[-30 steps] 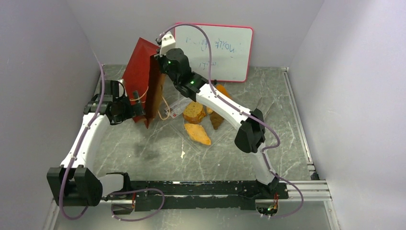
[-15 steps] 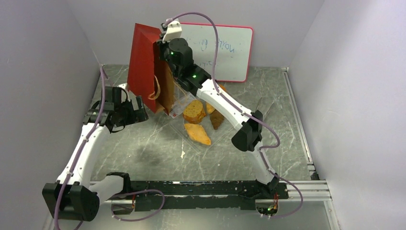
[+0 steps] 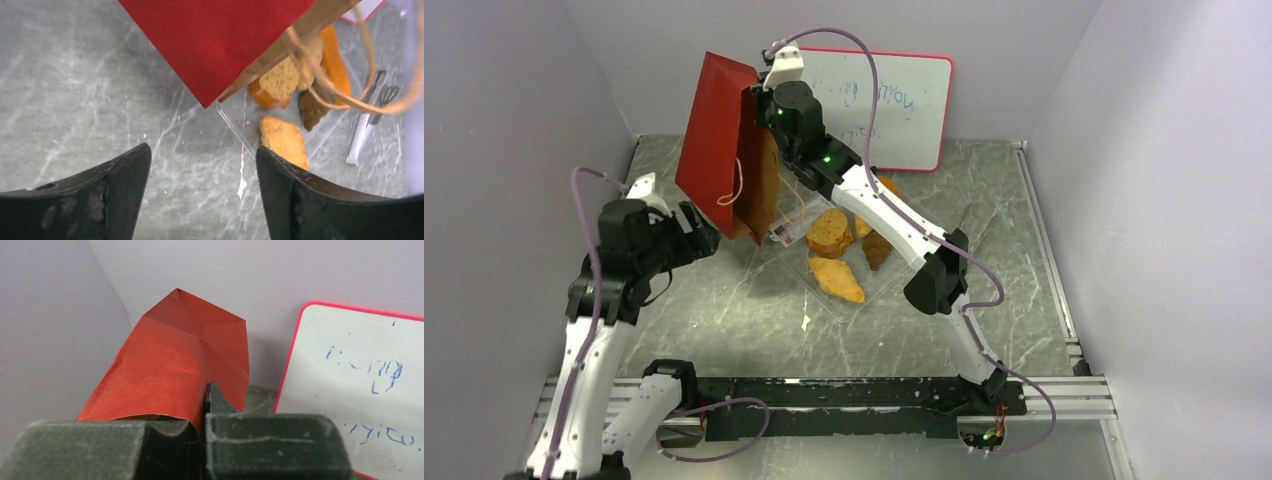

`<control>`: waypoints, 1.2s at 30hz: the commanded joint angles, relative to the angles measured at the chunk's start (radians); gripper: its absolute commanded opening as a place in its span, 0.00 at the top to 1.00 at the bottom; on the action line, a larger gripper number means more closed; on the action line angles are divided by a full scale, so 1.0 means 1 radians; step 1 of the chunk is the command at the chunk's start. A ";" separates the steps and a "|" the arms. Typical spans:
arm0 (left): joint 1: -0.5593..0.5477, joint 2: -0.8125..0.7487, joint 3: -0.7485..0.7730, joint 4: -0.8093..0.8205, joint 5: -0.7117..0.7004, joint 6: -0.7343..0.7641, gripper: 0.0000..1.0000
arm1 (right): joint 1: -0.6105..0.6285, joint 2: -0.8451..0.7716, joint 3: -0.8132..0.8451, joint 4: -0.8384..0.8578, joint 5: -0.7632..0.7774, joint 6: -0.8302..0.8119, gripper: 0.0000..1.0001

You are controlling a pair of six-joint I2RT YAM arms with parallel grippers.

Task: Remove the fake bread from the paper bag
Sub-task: Adjust the paper bag at the center of the board.

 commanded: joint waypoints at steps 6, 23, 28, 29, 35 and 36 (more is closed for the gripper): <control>-0.007 -0.299 -0.025 0.212 -0.163 -0.130 0.59 | 0.000 -0.010 0.056 -0.080 -0.015 0.093 1.00; -0.007 -0.337 -0.240 0.304 0.192 0.004 0.33 | 0.015 -0.029 0.116 -0.191 -0.040 0.242 1.00; -0.007 -0.365 -0.291 0.317 0.213 0.000 0.26 | 0.021 -0.024 0.111 -0.197 -0.042 0.252 1.00; -0.007 -0.361 -0.299 0.317 0.209 0.001 0.20 | 0.024 -0.027 0.110 -0.198 -0.040 0.253 1.00; -0.007 -0.325 -0.293 0.307 0.130 -0.008 0.01 | 0.041 -0.057 0.062 -0.179 -0.034 0.248 1.00; -0.007 -0.319 -0.292 0.309 0.120 -0.008 0.01 | 0.043 -0.061 0.061 -0.180 -0.033 0.249 1.00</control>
